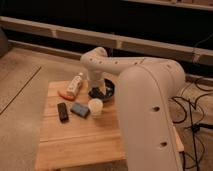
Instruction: Push the ceramic bowl across the table
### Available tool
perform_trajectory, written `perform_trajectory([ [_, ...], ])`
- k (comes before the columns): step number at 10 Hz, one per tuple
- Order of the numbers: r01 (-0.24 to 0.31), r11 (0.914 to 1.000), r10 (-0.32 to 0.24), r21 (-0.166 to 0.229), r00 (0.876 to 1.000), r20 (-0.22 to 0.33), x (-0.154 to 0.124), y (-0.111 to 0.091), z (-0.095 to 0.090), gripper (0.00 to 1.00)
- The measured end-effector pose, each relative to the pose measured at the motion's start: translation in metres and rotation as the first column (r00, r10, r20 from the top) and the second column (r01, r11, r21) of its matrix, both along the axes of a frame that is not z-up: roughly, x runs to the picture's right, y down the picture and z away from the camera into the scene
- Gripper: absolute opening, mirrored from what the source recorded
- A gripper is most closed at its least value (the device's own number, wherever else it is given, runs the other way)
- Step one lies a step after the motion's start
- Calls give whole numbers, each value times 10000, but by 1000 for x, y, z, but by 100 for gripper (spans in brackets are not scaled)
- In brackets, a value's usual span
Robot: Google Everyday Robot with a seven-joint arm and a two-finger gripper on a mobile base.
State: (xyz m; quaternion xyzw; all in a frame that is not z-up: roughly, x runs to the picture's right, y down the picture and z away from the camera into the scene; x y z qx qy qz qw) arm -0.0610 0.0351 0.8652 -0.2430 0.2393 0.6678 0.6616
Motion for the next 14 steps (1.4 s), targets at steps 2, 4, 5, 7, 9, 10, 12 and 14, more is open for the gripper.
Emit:
perform_trajectory([
  [2,186,9989,-197,-437,9995,-254,-3,15,2,65],
  [4,306,9951,-376,-945,9966,-728,6,29,3,65],
  [5,331,9922,-445,-1203,9946,-940,10,35,4,65],
  [7,217,9864,-413,-1629,9921,-1181,15,43,11,65],
  [9,-62,9848,-112,-1736,9950,-990,11,41,23,65],
  [10,-249,9867,124,-1605,9968,-786,8,36,31,65],
  [12,-309,9871,195,-1570,9971,-740,8,35,33,65],
  [14,-281,9873,172,-1564,9974,-705,6,35,32,65],
])
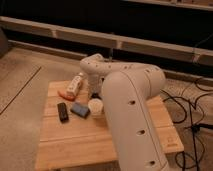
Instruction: Push the ceramic bowl across the table
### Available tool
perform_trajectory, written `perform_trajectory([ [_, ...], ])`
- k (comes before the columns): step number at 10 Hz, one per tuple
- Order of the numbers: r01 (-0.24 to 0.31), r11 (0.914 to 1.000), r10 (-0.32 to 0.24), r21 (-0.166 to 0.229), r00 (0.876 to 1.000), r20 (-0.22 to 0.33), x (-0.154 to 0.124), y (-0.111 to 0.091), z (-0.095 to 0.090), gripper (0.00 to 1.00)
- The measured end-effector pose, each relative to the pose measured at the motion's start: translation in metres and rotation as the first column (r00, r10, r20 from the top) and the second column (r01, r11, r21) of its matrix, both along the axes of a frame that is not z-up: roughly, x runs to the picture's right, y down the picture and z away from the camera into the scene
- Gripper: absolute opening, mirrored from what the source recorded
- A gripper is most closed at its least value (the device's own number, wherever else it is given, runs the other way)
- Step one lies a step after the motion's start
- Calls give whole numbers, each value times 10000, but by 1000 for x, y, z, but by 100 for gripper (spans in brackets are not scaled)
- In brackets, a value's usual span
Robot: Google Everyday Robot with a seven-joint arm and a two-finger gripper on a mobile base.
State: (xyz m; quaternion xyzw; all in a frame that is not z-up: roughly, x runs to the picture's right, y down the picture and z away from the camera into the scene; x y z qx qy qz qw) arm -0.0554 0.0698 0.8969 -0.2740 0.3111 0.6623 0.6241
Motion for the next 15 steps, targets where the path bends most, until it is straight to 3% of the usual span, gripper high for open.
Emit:
perform_trajectory([
  [2,155,9995,-157,-263,9999,-63,-1,8,-4,65],
  [7,-136,9950,-18,-994,9882,-1529,24,28,4,65],
  [9,-98,9947,-81,-1024,9848,-1733,36,23,14,65],
  [11,502,9981,-547,-368,9891,-1364,42,4,33,65],
  [12,1017,9944,-989,291,9915,-847,39,-12,45,65],
  [13,1718,9741,-1760,1471,9843,156,24,-38,57,65],
  [15,2391,9233,-2936,3007,9439,1510,-3,-67,58,65],
])
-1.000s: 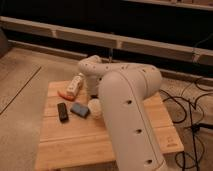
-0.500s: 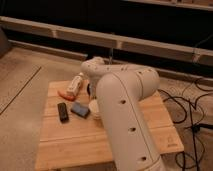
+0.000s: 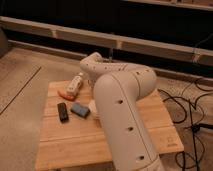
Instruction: Push the ceramic bowl across the table
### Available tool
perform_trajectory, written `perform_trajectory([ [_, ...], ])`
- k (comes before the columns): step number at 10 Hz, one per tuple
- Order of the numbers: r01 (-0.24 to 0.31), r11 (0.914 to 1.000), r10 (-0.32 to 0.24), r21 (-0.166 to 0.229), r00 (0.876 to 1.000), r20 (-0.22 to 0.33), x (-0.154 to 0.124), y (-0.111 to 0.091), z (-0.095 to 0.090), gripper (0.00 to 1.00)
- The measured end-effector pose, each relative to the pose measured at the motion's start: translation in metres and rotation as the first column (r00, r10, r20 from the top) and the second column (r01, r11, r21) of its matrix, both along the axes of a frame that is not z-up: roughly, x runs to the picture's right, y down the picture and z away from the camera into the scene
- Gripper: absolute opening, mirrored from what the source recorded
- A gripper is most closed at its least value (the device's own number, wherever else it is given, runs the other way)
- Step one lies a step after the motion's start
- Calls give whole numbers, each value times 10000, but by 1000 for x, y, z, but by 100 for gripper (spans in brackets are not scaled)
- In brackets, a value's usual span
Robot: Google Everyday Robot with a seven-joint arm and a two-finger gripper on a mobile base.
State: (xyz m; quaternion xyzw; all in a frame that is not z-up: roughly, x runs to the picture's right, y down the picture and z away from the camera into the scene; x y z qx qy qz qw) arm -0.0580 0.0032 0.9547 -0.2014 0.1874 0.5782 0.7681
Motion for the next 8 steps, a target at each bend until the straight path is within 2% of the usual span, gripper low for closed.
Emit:
perform_trajectory([
  [1,398,9979,-435,510,9964,734,-8,-9,-6,65],
  [2,578,9946,-676,864,9909,1161,-12,-15,-11,65],
  [3,709,9899,-889,1228,9850,1476,-13,-19,-20,65],
  [4,776,9870,-1003,1409,9817,1621,-14,-21,-25,65],
  [8,807,9865,-1043,1423,9804,1672,-18,-20,-26,65],
])
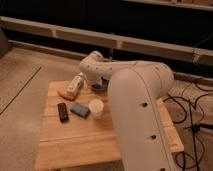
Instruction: Push the ceramic bowl across the table
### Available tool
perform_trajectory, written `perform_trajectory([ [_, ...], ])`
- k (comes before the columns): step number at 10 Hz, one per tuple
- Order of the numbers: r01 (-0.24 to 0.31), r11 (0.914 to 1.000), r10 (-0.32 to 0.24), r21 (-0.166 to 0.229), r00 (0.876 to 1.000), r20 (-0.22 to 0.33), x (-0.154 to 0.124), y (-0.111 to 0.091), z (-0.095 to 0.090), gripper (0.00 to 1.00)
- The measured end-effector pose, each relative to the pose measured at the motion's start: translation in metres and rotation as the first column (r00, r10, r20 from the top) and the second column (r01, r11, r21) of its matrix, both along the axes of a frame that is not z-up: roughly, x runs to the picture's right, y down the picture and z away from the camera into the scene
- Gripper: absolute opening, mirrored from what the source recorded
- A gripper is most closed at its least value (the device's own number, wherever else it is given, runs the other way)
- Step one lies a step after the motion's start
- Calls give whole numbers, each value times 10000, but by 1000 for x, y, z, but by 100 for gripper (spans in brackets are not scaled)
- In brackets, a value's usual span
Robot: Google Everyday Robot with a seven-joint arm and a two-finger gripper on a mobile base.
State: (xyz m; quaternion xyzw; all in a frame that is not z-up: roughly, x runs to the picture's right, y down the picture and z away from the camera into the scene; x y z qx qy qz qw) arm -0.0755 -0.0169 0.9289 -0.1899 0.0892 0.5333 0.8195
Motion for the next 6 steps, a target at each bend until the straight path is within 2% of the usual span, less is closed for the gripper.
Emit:
perform_trajectory([
  [2,-219,9997,217,-115,9996,-160,1,6,1,65],
  [4,-606,9970,576,-472,9963,-633,1,26,3,65],
  [6,-700,9962,633,-523,9908,-1198,-1,35,1,65],
])
